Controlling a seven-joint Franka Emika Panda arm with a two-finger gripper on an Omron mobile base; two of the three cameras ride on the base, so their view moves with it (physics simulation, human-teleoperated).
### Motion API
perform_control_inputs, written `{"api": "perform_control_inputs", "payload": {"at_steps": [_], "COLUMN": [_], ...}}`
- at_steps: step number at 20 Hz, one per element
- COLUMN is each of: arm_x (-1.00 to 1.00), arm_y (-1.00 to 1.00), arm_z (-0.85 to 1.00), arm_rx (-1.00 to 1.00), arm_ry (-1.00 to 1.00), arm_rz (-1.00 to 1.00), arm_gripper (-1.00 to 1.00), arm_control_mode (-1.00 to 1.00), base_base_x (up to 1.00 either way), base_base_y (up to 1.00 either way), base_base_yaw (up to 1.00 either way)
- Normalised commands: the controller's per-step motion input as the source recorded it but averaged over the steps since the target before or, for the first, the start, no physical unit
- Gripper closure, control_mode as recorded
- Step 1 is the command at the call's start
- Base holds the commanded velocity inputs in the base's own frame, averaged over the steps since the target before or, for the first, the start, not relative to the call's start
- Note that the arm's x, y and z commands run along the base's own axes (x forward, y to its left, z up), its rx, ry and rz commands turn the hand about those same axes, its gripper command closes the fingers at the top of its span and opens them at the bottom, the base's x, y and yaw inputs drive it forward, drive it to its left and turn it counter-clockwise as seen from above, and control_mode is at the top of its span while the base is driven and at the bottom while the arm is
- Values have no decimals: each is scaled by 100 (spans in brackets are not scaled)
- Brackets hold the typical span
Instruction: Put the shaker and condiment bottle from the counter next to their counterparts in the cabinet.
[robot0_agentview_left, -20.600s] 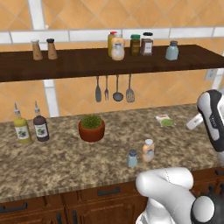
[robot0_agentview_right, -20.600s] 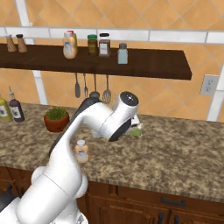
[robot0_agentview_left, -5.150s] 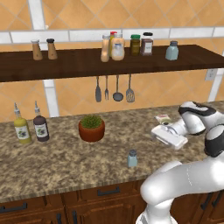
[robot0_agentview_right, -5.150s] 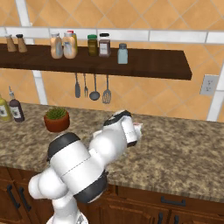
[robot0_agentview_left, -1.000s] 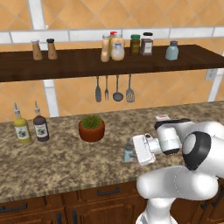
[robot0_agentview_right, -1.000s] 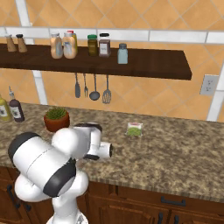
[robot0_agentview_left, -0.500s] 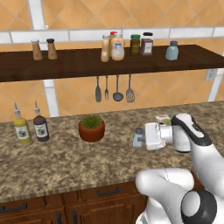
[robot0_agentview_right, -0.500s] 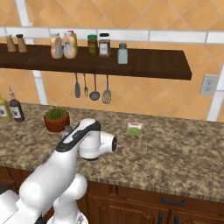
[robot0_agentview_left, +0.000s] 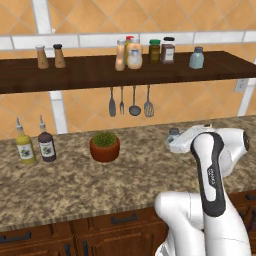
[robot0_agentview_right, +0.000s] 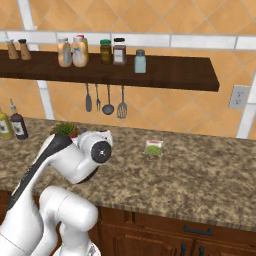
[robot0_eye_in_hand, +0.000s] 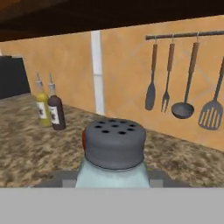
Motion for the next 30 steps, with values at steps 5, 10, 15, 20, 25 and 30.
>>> {"api": "perform_control_inputs", "payload": {"at_steps": [5, 10, 15, 20, 25, 30], "arm_x": [0, 18, 35, 20, 13, 50], "arm_y": [-73, -81, -82, -92, -83, -21], "arm_z": [95, 82, 80, 68, 71, 56], "arm_rx": [-25, -24, -16, 0, 3, 9], "arm_ry": [8, 7, 5, 0, 0, -9], "arm_rz": [-54, -50, -49, -47, -41, -23], "arm_gripper": [100, 100, 100, 100, 100, 100], "arm_control_mode": [-100, -100, -100, -100, -100, -100], "base_base_x": [0, 0, 0, 0, 0, 0], "base_base_y": [0, 0, 0, 0, 0, 0], "base_base_yaw": [0, 0, 0, 0, 0, 0]}}
